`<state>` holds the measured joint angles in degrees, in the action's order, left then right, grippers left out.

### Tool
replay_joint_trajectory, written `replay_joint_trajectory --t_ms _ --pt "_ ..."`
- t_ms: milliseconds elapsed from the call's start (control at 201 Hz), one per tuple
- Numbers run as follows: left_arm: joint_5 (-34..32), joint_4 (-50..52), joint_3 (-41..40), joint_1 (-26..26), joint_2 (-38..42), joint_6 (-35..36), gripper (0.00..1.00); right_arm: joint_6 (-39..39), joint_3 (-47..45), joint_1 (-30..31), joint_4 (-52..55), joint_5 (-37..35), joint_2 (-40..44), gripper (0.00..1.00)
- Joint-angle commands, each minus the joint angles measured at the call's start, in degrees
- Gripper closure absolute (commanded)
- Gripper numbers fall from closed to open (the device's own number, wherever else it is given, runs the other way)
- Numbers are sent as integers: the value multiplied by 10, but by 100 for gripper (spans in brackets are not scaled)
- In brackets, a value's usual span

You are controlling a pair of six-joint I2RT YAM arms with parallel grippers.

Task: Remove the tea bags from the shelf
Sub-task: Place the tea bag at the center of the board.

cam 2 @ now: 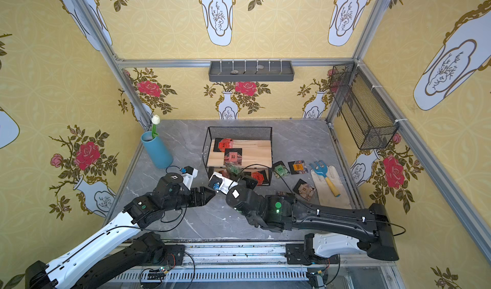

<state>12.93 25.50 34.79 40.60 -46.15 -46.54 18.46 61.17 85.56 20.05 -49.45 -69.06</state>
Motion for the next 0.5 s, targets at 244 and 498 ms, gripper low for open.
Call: replay_joint_trajectory --t_ms 244,498 --pt "3 -24 -2 19 -7 5 14 -567 59 76 414 -72 -69 100" --pt "-3 -28 -18 19 0 1 14 -750 13 78 460 -25 -93 100"
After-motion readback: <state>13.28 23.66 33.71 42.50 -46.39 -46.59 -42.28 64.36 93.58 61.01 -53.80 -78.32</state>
